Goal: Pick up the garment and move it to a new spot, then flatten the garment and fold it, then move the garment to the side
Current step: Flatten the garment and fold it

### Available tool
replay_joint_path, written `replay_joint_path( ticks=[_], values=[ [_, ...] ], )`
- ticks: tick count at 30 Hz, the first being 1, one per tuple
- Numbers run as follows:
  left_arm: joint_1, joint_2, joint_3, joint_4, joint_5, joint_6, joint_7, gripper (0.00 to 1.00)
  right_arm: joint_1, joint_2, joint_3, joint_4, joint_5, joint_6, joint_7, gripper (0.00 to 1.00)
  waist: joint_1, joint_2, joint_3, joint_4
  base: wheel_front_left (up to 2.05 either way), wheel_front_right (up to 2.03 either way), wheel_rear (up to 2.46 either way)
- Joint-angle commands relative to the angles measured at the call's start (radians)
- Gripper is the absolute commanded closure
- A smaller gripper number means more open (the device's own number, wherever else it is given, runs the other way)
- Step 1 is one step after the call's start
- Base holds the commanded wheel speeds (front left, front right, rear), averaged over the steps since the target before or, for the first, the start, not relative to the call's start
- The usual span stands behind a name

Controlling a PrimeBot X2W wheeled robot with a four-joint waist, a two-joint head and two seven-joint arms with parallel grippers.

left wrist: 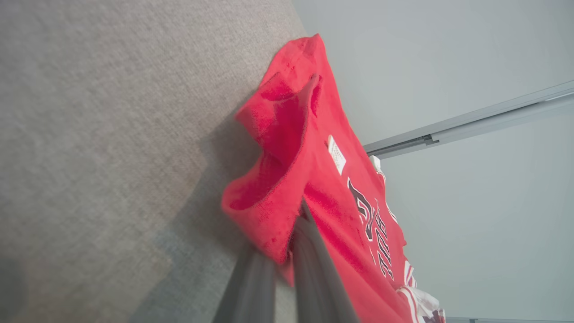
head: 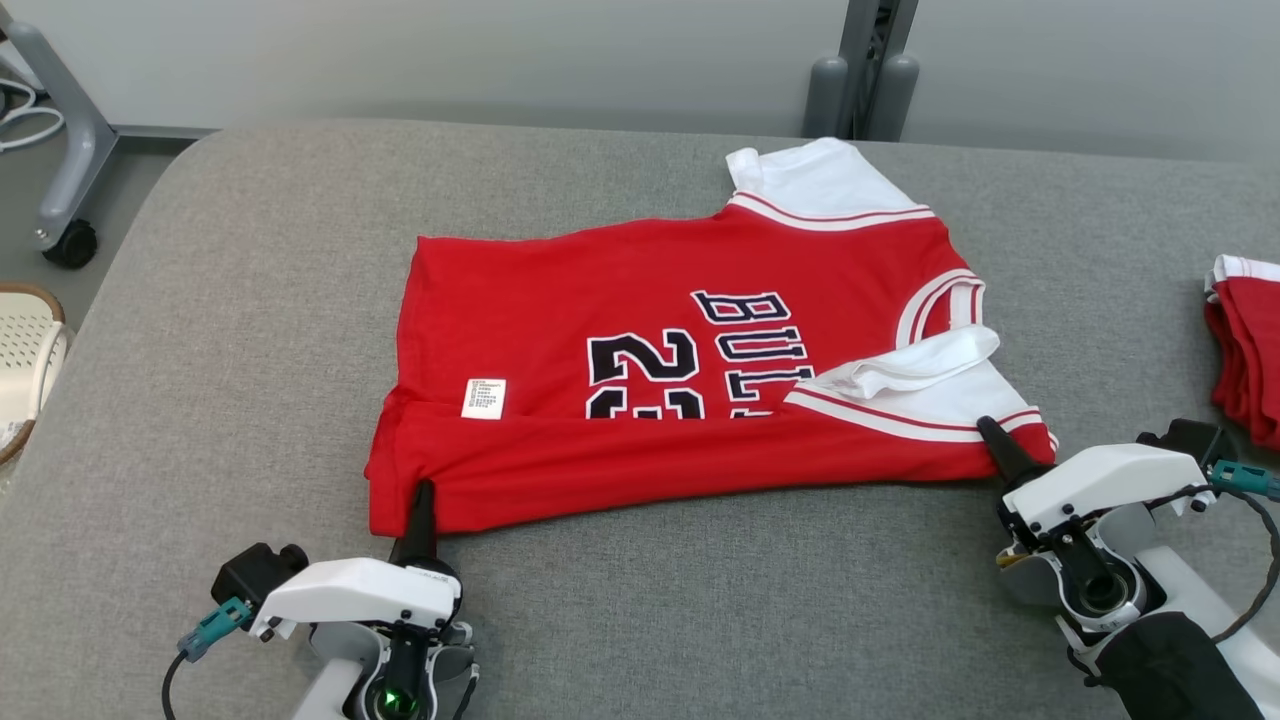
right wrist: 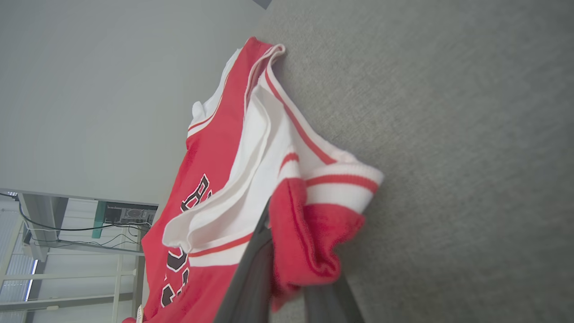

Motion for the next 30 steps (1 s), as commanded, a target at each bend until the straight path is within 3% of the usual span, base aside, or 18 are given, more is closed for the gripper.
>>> replay_joint_path(
  ticks=[1, 8, 18, 30],
  values=[
    [0.008, 0.017, 0.009, -0.004, 0.005, -0.001, -0.006, 1.00, 0.011, -0.015, -0.001, -0.001, 0.004, 0.000, 0.001, 1.00, 0.0000, 0.0000, -0.008, -0.001, 0.00, 0.00, 0.00],
    [0.033, 0.048, 0.006, -0.046, 0.016, -0.001, 0.009, 1.00, 0.024, -0.027, 0.016, -0.008, 0.002, 0.000, 0.025, 1.00, 0.0000, 0.0000, -0.037, -0.007, 0.00, 0.00, 0.00],
    [0.091, 0.096, -0.046, -0.070, -0.003, 0.000, 0.142, 1.00, 0.061, -0.025, 0.027, 0.043, 0.002, 0.000, 0.063, 1.00, 0.0000, 0.0000, -0.086, -0.025, 0.00, 0.00, 0.00],
    [0.210, 0.136, -0.010, -0.157, -0.083, 0.040, 0.219, 1.00, 0.183, 0.011, 0.033, 0.032, 0.004, 0.000, 0.053, 1.00, 0.0000, 0.0000, -0.134, -0.046, 0.00, 0.00, 0.00]
  ],
)
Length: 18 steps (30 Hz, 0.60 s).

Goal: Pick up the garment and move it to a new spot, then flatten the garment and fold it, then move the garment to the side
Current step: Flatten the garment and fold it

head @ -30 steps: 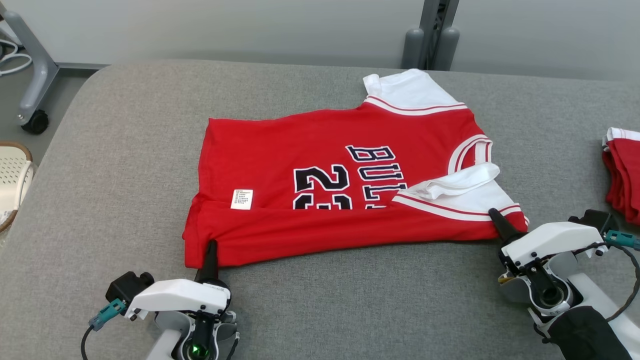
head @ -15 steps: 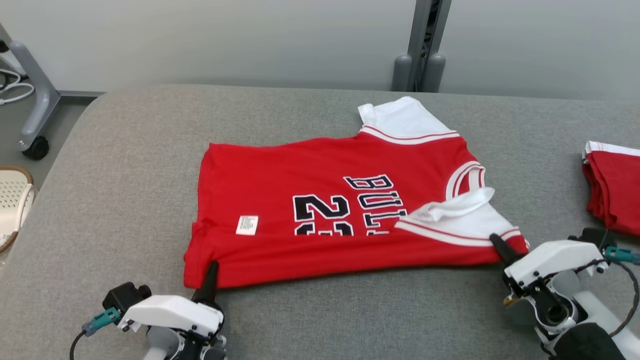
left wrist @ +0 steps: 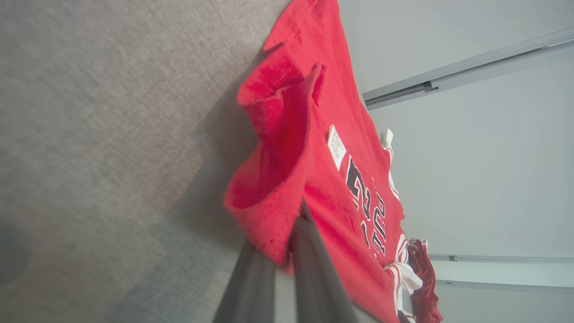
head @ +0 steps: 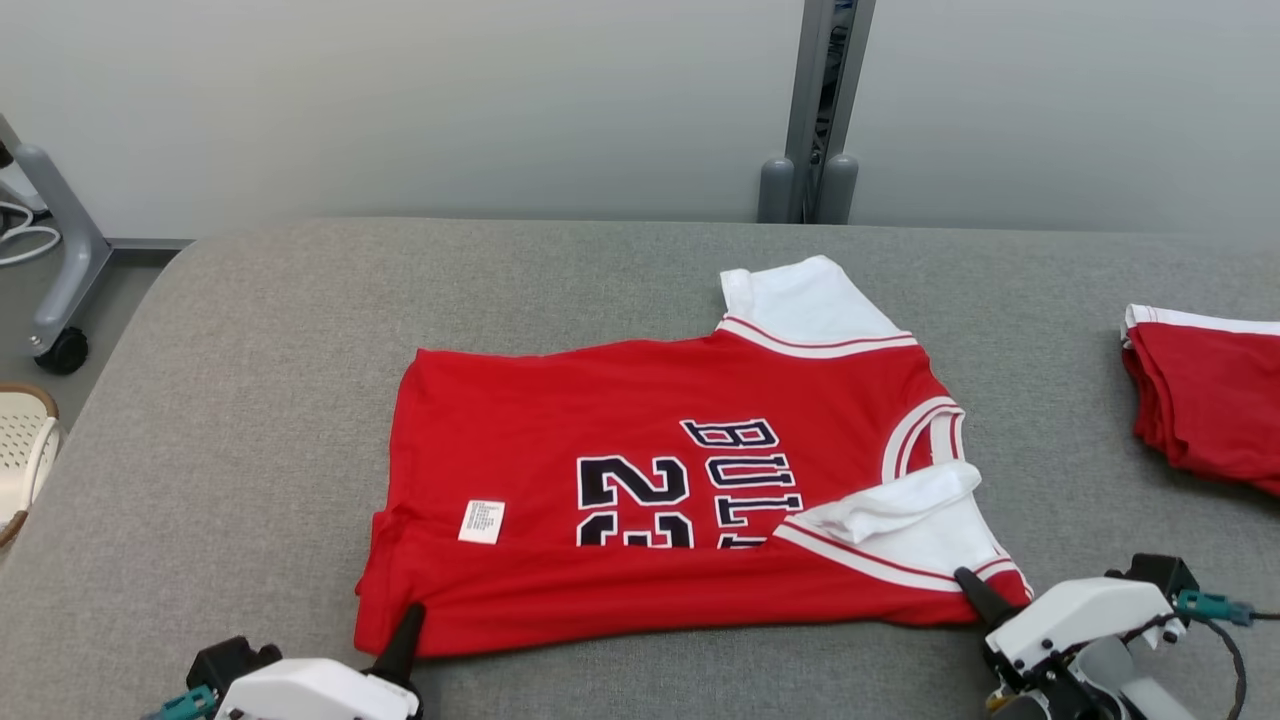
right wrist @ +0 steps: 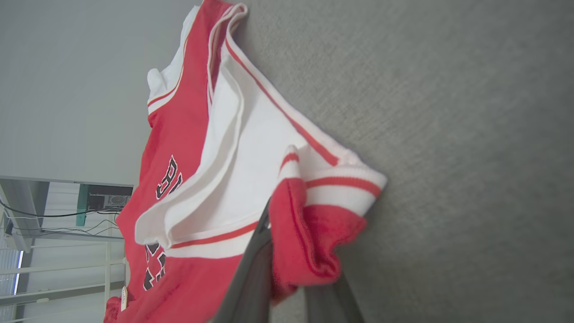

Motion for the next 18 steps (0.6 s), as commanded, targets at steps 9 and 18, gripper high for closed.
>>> replay_joint_path(
  ticks=[9, 18],
  values=[
    [0.100, 0.052, 0.002, -0.079, 0.012, 0.034, -0.012, 1.00, 0.140, 0.014, -0.019, -0.008, 0.004, -0.005, -0.043, 1.00, 0.0000, -0.0001, -0.024, -0.016, 0.00, 0.00, 0.00],
    [0.141, 0.041, -0.007, -0.103, 0.034, 0.058, -0.042, 1.00, 0.198, 0.013, -0.035, -0.041, -0.011, -0.006, -0.053, 1.00, 0.0000, -0.0001, -0.031, -0.030, 0.00, 0.00, 0.00]
  ],
)
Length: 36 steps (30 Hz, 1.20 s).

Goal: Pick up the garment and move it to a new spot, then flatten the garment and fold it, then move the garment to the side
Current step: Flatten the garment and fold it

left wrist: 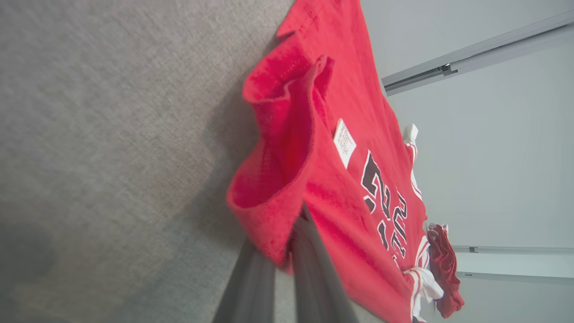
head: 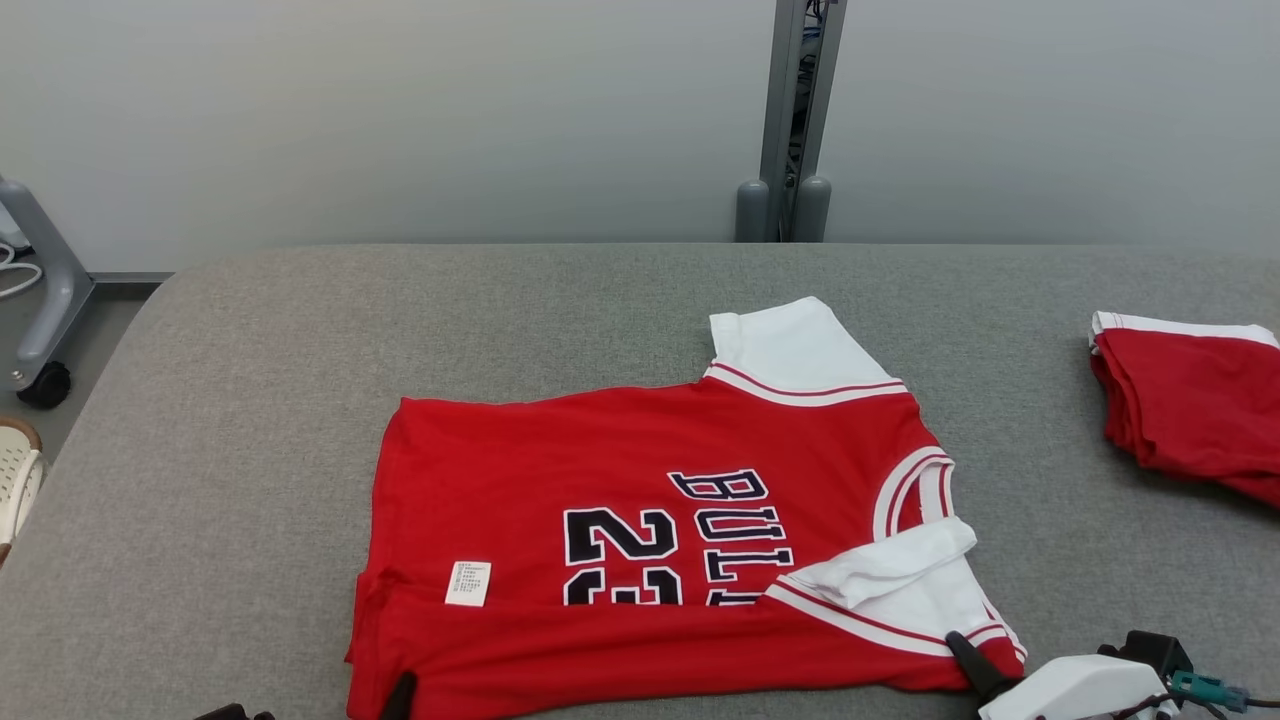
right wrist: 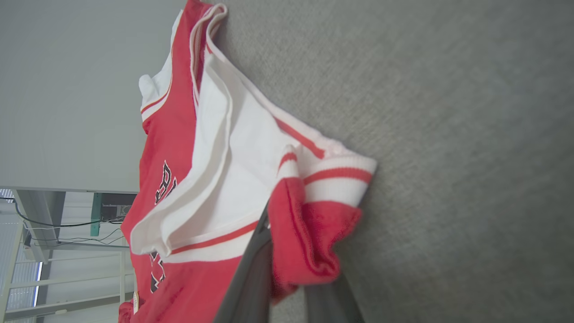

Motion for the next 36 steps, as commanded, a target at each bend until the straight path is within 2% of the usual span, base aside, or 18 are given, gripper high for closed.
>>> replay_joint_path(
  ticks=[1, 8, 9, 10, 11, 13, 14, 20, 25, 28, 31, 32, 36],
  values=[
    [0.011, 0.002, 0.001, -0.002, 0.012, 0.005, -0.005, 1.00, 0.045, -0.018, -0.001, 0.027, -0.011, -0.014, -0.002, 1.00, 0.0000, 0.0000, -0.001, 0.000, 0.00, 0.00, 0.00],
    [0.014, 0.000, -0.006, 0.000, 0.017, 0.015, -0.007, 1.00, 0.037, -0.030, -0.021, 0.019, -0.035, -0.014, -0.002, 1.00, 0.0000, 0.0000, -0.008, 0.010, 0.00, 0.00, 0.00],
    [0.015, 0.000, -0.006, 0.001, 0.017, 0.014, -0.007, 1.00, 0.035, -0.031, -0.026, 0.017, -0.037, -0.014, -0.006, 0.87, 0.0000, 0.0000, -0.010, 0.012, 0.00, 0.00, 0.00],
    [0.016, 0.000, -0.006, 0.001, 0.017, 0.015, -0.006, 1.00, 0.034, -0.032, -0.031, 0.014, -0.043, -0.014, -0.013, 0.58, 0.0000, 0.0000, -0.011, 0.014, 0.00, 0.00, 0.00],
    [0.016, 0.000, -0.006, 0.002, 0.017, 0.017, -0.005, 0.96, 0.033, -0.032, -0.034, 0.013, -0.047, -0.014, -0.014, 0.00, 0.0000, 0.0000, -0.013, 0.015, 0.00, 0.00, 0.00],
    [0.018, -0.001, -0.003, 0.005, 0.016, 0.024, -0.009, 0.61, 0.034, -0.029, -0.037, 0.013, -0.057, -0.014, -0.016, 0.00, 0.0000, 0.0000, -0.016, 0.018, 0.00, 0.00, 0.00],
    [0.019, -0.002, -0.003, 0.006, 0.015, 0.024, -0.010, 0.00, 0.034, -0.031, -0.039, 0.014, -0.062, -0.014, -0.016, 0.00, 0.0000, 0.0000, -0.018, 0.019, 0.00, 0.00, 0.00],
    [0.027, 0.009, 0.018, 0.014, 0.018, 0.046, -0.036, 0.00, 0.028, -0.053, -0.076, -0.001, -0.093, -0.012, -0.036, 0.00, 0.0000, 0.0000, -0.027, 0.019, 0.00, 0.00, 0.00],
    [0.000, 0.033, 0.051, 0.014, 0.073, 0.083, -0.133, 0.00, -0.009, -0.092, -0.108, -0.026, -0.150, -0.008, -0.087, 0.00, 0.0000, 0.0000, -0.030, 0.016, 0.00, 0.00, 0.00],
    [-0.031, 0.054, 0.061, -0.006, 0.174, 0.103, -0.176, 0.00, -0.026, -0.110, -0.124, -0.075, -0.200, -0.008, -0.138, 0.00, 0.0000, 0.0000, -0.026, 0.016, 0.00, 0.00, 0.00],
    [-0.052, 0.057, 0.116, -0.043, 0.299, 0.116, -0.185, 0.00, -0.027, -0.131, -0.130, -0.132, -0.266, -0.008, -0.180, 0.00, 0.0000, 0.0000, -0.021, 0.017, 0.00, 0.00, 0.00],
    [-0.058, 0.037, 0.181, -0.093, 0.421, 0.124, -0.185, 0.00, -0.027, -0.135, -0.138, -0.183, -0.309, -0.008, -0.200, 0.00, 0.0000, 0.0000, -0.018, 0.018, 0.00, 0.00, 0.00],
    [-0.028, -0.020, 0.294, -0.214, 0.697, 0.113, -0.184, 0.00, -0.015, -0.150, -0.155, -0.281, -0.436, -0.008, -0.231, 0.00, 0.0000, 0.0000, -0.011, 0.015, 0.00, 0.00, 0.00]
  ],
)
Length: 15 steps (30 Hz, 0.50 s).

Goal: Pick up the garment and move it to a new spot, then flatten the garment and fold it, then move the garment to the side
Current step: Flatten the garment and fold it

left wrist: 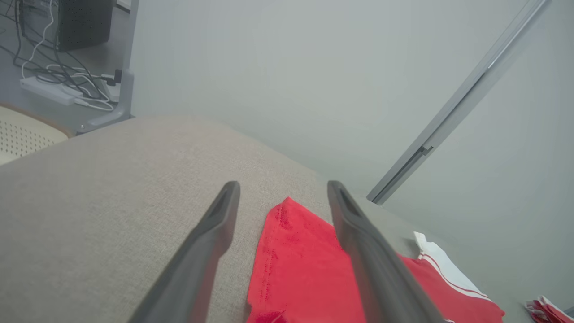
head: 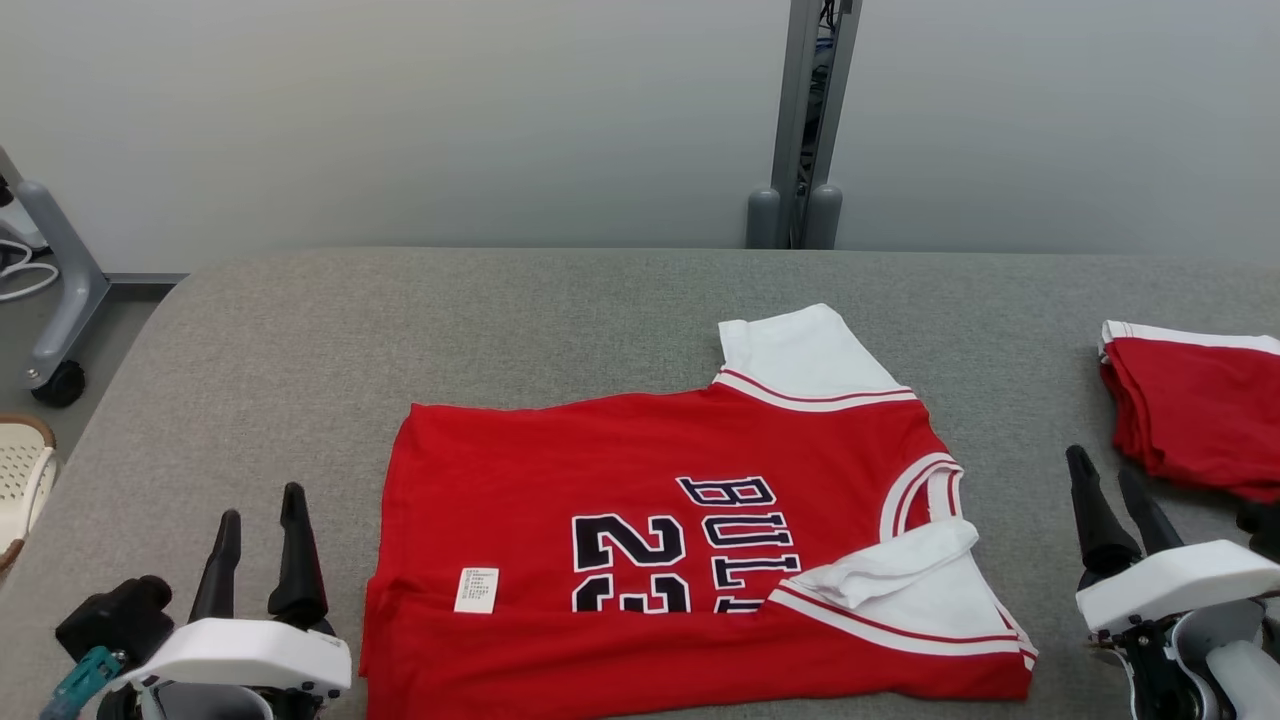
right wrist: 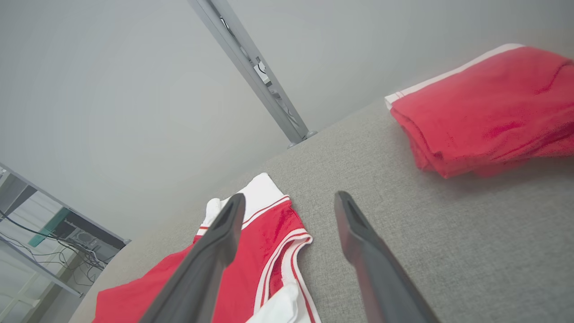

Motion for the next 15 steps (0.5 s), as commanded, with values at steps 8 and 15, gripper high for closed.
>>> replay_joint_path(
  ticks=[8, 15],
  values=[
    [0.068, -0.103, 0.109, -0.156, 0.404, -0.065, -0.001, 0.00, 0.066, 0.031, -0.091, -0.162, -0.286, 0.000, -0.026, 0.00, 0.0000, -0.0001, 0.010, -0.007, 0.00, 0.00, 0.00],
    [0.116, -0.144, 0.140, -0.152, 0.575, -0.095, -0.001, 0.00, 0.140, 0.110, -0.163, -0.238, -0.490, 0.000, -0.026, 0.00, 0.0000, -0.0001, 0.018, -0.010, 0.00, 0.00, 0.00]
  ],
)
